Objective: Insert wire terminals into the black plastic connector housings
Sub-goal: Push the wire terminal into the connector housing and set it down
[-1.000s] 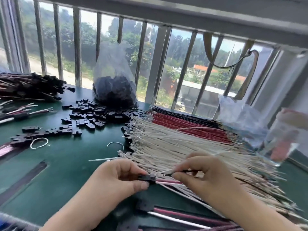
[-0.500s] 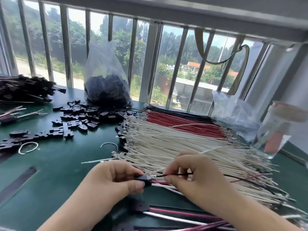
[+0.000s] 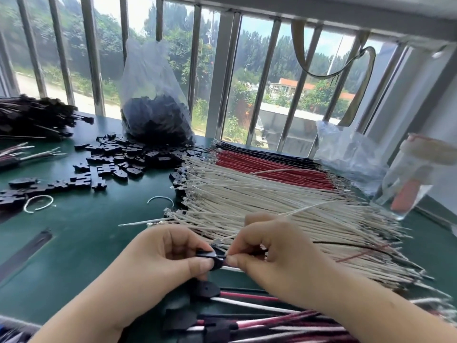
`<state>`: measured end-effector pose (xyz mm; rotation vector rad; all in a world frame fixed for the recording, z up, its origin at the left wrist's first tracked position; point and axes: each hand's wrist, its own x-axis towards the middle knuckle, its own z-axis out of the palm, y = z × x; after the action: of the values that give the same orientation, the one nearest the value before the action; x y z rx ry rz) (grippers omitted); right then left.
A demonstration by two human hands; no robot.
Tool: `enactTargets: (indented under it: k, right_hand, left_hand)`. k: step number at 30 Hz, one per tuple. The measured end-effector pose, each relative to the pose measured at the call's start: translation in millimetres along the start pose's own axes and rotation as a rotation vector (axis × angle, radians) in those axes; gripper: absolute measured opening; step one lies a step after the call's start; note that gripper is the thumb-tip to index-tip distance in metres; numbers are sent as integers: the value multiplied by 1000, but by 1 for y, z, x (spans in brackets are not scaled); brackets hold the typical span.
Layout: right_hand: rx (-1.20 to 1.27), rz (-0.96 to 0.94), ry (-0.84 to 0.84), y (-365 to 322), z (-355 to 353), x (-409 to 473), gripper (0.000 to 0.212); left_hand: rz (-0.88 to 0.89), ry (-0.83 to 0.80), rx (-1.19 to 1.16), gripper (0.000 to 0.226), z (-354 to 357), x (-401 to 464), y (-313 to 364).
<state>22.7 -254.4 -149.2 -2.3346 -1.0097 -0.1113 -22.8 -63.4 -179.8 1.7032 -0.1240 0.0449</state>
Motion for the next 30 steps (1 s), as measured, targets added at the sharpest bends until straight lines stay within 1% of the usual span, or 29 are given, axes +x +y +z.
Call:
enactTargets:
  k: [4,6,8,10,14,18,20,21,22,23,24,25,26,27,28,29,30]
  right_hand:
    - [99,45,-17,5,-10,0,7]
    - [90,62,-20,9,-12,-1,7]
    - [68,63,13,9,-8,0,3]
    - [41,24,47,8,-3,1,3]
    - [69,-29,28,7,2,3,7]
    - [133,-14,21,9,-4,5,8]
    - [176,20,-11,12,-16,6,13]
    - [207,38,-43,15,-23,5,15]
    - [252,57,-82,18,-30,3,13]
    - [307,70,-130,20,-37,0,8]
    - [343,69,-191,20,-43,-2,4]
    - [343,52,-273,20,-47,-5,5]
    - [318,35,-381,18,-47,-7,9]
    - [291,31,-487,16,-46,-9,14]
    - [269,45,-542,15,-42,-9,18]
    - [230,70,-515,16,-36,-8,21]
    - [180,96,-408,18,-30,-5,20]
  left_hand:
    - [6,41,-69,26,1,2,-1]
    - [1,57,-60,26,2,4,-3]
    - [-5,67,-50,20,3,5,-4]
    - [1,79,-50,8,3,7,-7]
    - [55,67,-5,14,3,5,-9]
    - [98,74,-62,18,3,6,-7]
    - [139,103,-121,23,3,6,-7]
    - [165,126,-147,29,2,6,-7]
    - [192,153,-180,37,0,5,-7]
    - [205,184,-233,46,-2,5,-8]
    - [205,222,-297,48,-4,5,-10]
    - [203,266,-355,38,-5,6,-10]
    - [205,315,-393,23,-5,7,-11]
    - [206,380,-397,12,-5,8,-13]
    - [217,474,-363,15,-5,10,-15]
    - [234,575,-317,24,-6,11,-17]
    - [260,666,-277,29,-8,13,-19]
